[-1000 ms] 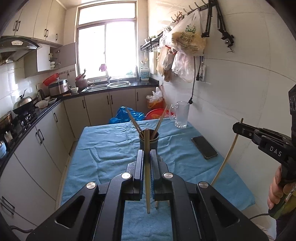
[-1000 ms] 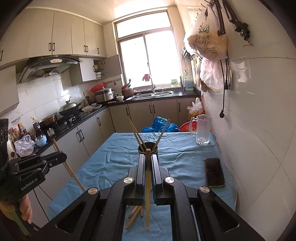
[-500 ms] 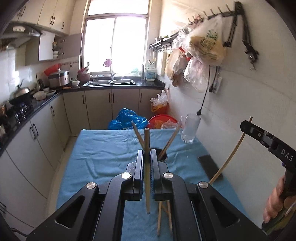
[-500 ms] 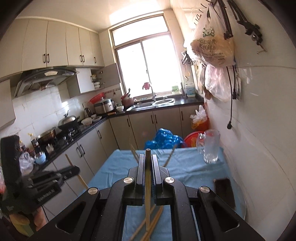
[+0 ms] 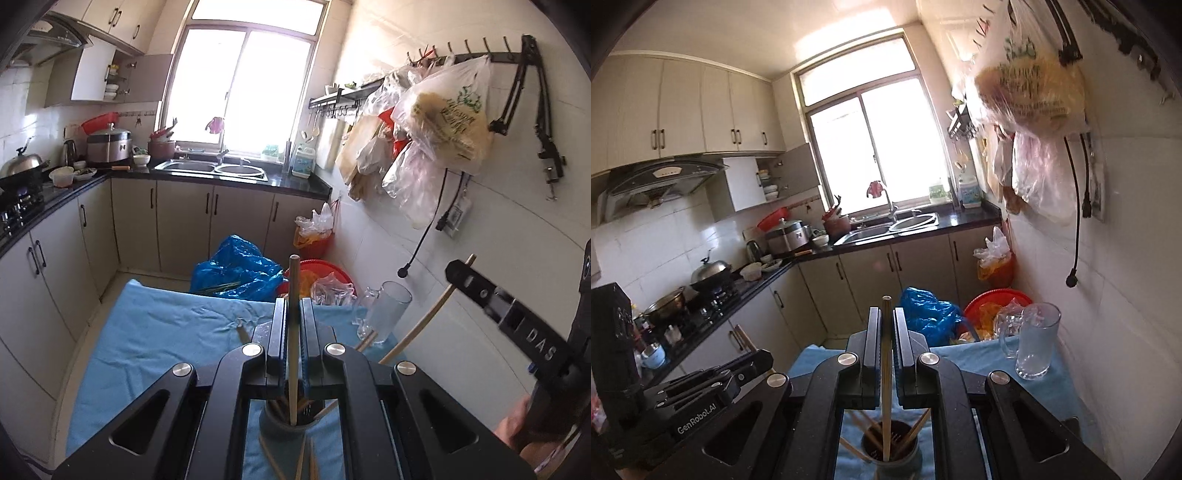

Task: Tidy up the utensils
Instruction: 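Lift both held chopsticks upright and carry them toward the grey holder, then open both grippers to drop the chopsticks into the grey holder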

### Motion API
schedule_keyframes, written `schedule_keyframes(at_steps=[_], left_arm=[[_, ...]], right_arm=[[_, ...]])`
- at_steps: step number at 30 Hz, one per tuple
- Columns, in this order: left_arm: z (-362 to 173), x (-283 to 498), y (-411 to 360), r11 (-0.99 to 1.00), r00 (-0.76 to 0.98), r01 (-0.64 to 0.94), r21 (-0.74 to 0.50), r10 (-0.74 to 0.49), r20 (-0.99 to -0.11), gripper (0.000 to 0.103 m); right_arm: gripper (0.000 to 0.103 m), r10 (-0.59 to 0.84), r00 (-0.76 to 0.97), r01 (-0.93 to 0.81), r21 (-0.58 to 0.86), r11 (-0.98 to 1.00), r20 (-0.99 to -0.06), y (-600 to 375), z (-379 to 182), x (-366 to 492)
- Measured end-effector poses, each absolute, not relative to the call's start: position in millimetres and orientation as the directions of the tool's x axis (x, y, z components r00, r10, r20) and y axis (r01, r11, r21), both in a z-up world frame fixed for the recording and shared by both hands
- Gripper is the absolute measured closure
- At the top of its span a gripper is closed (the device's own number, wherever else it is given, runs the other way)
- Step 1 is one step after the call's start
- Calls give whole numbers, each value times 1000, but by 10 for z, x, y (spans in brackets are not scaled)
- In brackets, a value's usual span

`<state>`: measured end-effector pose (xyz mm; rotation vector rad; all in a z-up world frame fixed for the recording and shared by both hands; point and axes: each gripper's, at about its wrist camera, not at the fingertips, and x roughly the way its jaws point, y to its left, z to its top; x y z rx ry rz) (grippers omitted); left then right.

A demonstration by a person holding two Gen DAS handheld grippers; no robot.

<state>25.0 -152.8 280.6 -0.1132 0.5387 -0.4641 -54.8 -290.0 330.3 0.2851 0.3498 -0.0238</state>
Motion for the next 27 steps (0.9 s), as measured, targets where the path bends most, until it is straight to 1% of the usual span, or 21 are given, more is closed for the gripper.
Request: schedule_keyframes(at_steps=[3,9,12,13,14,15,16,17,22,25,26,27], left_arm=[[2636,456,-1657,894,744,390,-220,-447,-497,97],[2287,658,-1716,906,704,365,-214,-419,-574,97],[2229,648,-1677,908,699,355,-223,-416,-581,97],[2224,644,-1670,907,696,356,-225,-418,-584,95],[2223,633,-1662,907,693,356,-225,-418,-587,88],[2229,607,-1644,908,694,354,-225,-416,-587,83],[2238,574,-1621,910,698,349,-225,-412,-585,76],[2248,545,-1604,911,702,347,-224,-410,-582,73],[2380,281,-1447,914,723,344,-214,-403,-562,68],[2438,72,-1306,917,740,340,-206,-397,-543,61],[2447,-24,-1240,918,746,338,-206,-395,-537,59],[2442,-124,-1170,919,749,335,-210,-394,-532,58]], right_arm=[[97,26,928,89,289,953,-371,-2967,3110,-332],[96,58,877,97,293,951,-478,-3023,2645,-79],[95,62,861,110,303,947,-505,-3084,2484,-41],[94,71,857,109,314,943,-510,-3108,2448,-37],[89,81,853,107,325,940,-515,-3133,2418,-34],[80,82,852,110,329,938,-517,-3154,2398,-38],[74,80,854,112,332,937,-514,-3181,2390,-56],[65,80,856,112,335,936,-510,-3198,2394,-69],[59,74,864,119,345,931,-498,-3283,2469,-267],[52,63,870,124,340,932,-488,-3327,2545,-482],[47,59,871,126,337,933,-488,-3329,2569,-557],[45,55,869,129,334,934,-491,-3341,2575,-638]])
